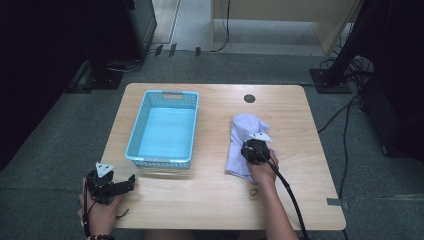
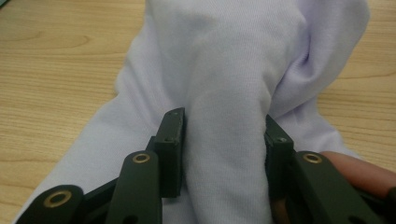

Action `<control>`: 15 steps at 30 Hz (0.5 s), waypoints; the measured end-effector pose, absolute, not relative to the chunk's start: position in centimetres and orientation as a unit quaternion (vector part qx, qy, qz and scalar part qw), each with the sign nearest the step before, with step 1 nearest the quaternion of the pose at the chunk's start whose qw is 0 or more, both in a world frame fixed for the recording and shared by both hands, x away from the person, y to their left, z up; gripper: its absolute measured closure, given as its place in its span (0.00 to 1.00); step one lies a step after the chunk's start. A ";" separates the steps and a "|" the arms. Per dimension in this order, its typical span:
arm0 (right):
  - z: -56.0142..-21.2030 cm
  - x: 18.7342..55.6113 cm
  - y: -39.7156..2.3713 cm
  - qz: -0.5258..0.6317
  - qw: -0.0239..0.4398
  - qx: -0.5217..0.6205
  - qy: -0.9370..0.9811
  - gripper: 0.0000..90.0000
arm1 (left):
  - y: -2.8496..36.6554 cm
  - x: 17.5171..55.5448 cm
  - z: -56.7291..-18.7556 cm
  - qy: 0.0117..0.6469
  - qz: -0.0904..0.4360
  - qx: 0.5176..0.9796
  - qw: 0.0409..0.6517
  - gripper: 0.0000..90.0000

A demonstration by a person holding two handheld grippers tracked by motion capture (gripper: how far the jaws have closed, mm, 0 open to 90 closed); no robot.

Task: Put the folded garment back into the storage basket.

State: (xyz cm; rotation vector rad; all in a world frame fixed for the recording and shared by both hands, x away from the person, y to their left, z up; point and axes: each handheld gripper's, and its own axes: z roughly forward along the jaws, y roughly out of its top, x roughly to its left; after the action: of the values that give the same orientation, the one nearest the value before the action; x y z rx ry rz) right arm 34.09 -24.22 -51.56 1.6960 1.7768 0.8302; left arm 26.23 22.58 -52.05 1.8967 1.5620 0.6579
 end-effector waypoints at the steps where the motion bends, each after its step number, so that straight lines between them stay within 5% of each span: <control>1: -51.6 34.1 -24.1 0.309 0.271 0.632 0.657 0.68 | 22.6 26.2 -52.1 0.587 0.247 0.712 0.294 0.00; 15: -51.4 33.8 -21.9 0.339 0.258 0.633 0.646 0.73 | 22.6 26.3 -52.0 0.587 0.247 0.712 0.294 0.00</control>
State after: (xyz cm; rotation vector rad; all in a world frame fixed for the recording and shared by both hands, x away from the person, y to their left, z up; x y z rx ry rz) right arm 33.80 -21.94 -51.45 1.7160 1.7522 0.9186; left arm 26.28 22.56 -52.05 1.8966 1.5637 0.6585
